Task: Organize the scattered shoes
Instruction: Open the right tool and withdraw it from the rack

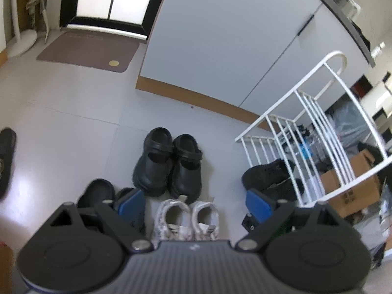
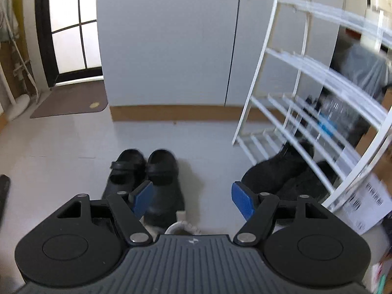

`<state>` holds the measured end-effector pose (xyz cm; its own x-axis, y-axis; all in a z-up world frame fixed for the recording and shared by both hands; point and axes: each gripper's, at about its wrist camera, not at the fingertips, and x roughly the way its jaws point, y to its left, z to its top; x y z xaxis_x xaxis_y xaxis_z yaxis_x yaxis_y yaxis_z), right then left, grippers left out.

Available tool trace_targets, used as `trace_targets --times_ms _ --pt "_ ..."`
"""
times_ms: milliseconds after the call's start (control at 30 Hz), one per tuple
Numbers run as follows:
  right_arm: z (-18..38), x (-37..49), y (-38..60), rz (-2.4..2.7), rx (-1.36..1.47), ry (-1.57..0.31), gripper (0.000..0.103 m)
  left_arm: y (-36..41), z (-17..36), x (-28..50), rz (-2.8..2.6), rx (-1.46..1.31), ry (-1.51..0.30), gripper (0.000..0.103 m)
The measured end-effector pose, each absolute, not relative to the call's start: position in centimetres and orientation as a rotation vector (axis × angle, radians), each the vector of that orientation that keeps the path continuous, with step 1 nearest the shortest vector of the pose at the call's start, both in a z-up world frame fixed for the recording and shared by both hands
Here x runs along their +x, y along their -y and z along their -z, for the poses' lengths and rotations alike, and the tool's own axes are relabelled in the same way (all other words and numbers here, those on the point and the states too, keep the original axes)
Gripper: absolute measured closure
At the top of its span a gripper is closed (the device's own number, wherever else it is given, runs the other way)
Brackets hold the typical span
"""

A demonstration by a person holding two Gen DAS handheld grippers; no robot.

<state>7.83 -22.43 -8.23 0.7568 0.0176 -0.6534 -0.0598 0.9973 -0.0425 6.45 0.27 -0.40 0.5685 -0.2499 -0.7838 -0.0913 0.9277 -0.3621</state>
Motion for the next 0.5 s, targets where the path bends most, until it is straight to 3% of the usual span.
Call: trace_targets --times_ms 500 --pt "15.4 5.4 20.3 -0.071 -0.023 -0.69 0.028 -1.8 2.0 6.6 0.067 -0.398 -1.021 0.011"
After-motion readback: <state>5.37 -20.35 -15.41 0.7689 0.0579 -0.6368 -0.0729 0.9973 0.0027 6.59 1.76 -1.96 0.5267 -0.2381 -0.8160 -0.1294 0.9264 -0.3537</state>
